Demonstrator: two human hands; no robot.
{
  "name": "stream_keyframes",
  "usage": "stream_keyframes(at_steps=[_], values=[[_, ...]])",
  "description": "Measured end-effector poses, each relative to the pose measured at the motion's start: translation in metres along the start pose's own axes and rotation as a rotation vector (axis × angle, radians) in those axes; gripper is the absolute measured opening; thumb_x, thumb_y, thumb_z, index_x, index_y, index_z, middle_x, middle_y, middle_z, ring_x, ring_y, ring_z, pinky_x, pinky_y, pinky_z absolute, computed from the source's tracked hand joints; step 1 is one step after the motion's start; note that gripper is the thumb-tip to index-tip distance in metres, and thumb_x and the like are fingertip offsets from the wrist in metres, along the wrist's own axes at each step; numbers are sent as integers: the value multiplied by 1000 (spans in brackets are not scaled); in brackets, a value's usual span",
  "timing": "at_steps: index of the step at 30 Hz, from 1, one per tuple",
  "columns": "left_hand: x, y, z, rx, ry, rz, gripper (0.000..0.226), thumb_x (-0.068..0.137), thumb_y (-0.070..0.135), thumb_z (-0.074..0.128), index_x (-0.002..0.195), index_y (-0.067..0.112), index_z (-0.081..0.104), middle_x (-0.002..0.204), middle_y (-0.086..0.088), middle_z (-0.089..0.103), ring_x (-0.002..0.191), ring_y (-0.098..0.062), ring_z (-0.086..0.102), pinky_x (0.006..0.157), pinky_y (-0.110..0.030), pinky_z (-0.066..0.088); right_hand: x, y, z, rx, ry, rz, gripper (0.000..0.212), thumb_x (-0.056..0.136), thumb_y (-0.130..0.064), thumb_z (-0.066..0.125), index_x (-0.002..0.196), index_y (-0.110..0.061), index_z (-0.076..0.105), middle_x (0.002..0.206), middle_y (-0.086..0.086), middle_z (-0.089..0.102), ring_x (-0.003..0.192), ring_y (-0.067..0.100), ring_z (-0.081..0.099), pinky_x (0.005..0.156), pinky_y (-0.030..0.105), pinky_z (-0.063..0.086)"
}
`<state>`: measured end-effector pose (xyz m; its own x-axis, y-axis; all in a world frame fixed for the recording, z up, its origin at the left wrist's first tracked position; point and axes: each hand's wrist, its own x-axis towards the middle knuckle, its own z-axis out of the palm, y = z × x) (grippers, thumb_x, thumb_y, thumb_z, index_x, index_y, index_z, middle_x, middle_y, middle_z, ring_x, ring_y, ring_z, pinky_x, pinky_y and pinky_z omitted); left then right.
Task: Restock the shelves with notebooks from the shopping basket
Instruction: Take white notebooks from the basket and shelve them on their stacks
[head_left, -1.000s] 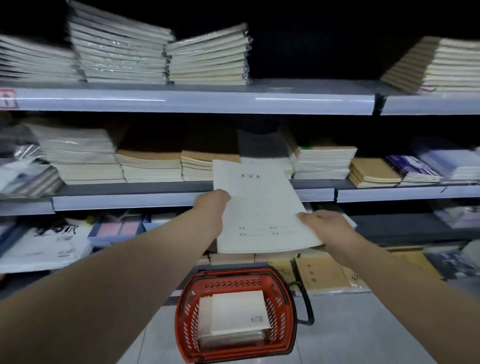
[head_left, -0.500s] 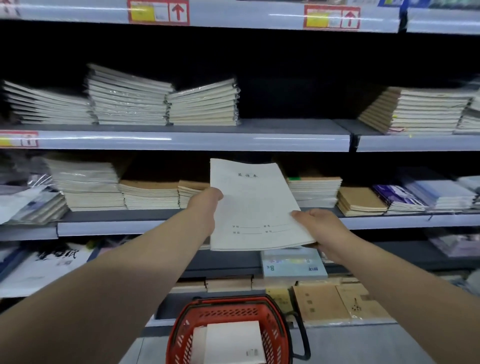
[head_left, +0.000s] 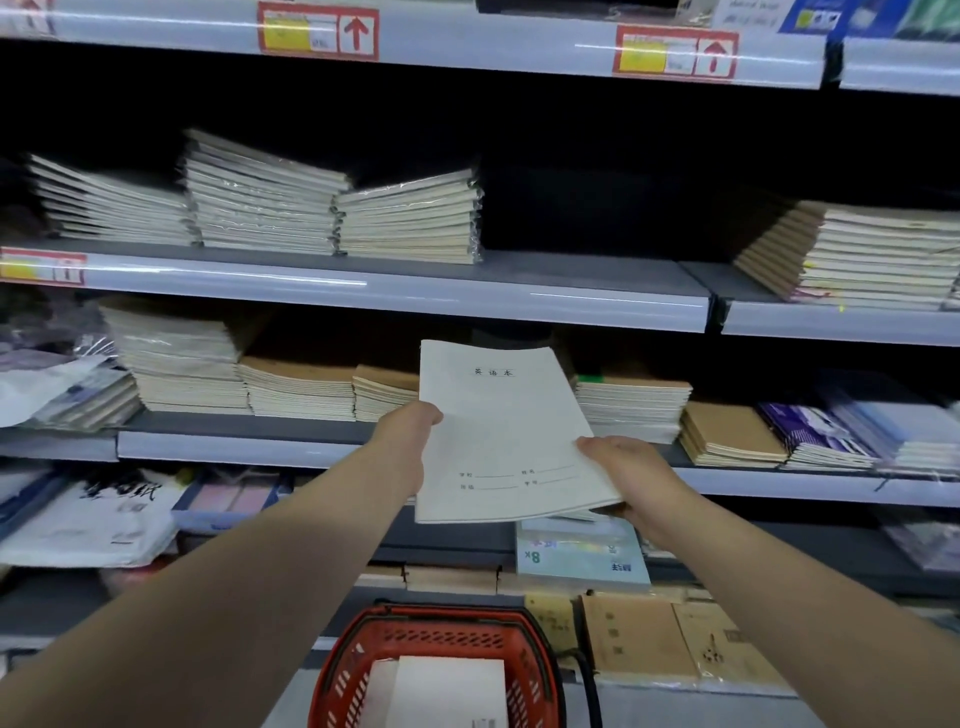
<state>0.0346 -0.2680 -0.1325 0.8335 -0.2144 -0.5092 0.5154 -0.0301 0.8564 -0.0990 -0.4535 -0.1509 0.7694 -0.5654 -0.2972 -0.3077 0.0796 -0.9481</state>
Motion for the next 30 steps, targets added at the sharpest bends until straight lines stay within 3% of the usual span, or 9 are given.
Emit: stream_keyframes(at_steps=[5, 10, 12, 17, 23, 27, 30], values=[[12, -4, 5, -15, -19, 4, 30, 95, 16, 55, 123, 5, 58, 119, -16, 64, 109, -34, 61, 97, -44, 48, 14, 2, -2, 16, -9, 21, 16, 94, -24, 61, 90, -9, 64, 96, 12, 69, 91, 27, 64, 86, 41, 52], [32, -3, 13, -50, -73, -21, 22, 97, 15, 54, 116, 7, 60, 115, -16, 65, 104, -35, 62, 87, -44, 50, 33, 1, -7, 48, -15, 58, 17, 94, -26, 62, 97, -9, 63, 99, 13, 70, 92, 28, 65, 67, 32, 54], [45, -2, 17, -56, -89, -31, 23, 97, 15, 54, 117, 7, 61, 114, -14, 66, 101, -34, 62, 84, -44, 51, 43, 2, -8, 57, -5, 67, 16, 94, -26, 62, 97, -10, 63, 101, 13, 70, 94, 29, 65, 70, 34, 56], [82, 0, 31, 11, -141, -22, 26, 99, 16, 53, 123, 9, 58, 115, -14, 66, 104, -36, 63, 93, -53, 50, 69, 6, -6, 68, 52, 109, 15, 93, -25, 62, 94, -10, 62, 104, 15, 70, 100, 31, 65, 72, 34, 55], [125, -2, 49, 45, -233, -69, 29, 99, 16, 53, 127, 9, 57, 115, -14, 66, 99, -33, 65, 67, -39, 54, 97, 13, -8, 83, 147, 149, 16, 92, -26, 63, 91, -10, 61, 103, 14, 69, 97, 29, 65, 66, 32, 54], [146, -3, 54, 57, -276, -85, 30, 100, 16, 53, 127, 5, 57, 117, -16, 66, 103, -34, 64, 75, -41, 53, 109, 18, -5, 77, 185, 164, 17, 92, -26, 63, 93, -9, 62, 102, 12, 70, 95, 27, 65, 62, 30, 54], [158, -2, 56, 47, -289, -97, 29, 100, 15, 52, 127, 5, 57, 116, -16, 66, 103, -35, 64, 73, -41, 53, 119, 19, -2, 68, 195, 174, 18, 92, -27, 63, 95, -9, 62, 101, 11, 70, 95, 27, 66, 60, 29, 53]])
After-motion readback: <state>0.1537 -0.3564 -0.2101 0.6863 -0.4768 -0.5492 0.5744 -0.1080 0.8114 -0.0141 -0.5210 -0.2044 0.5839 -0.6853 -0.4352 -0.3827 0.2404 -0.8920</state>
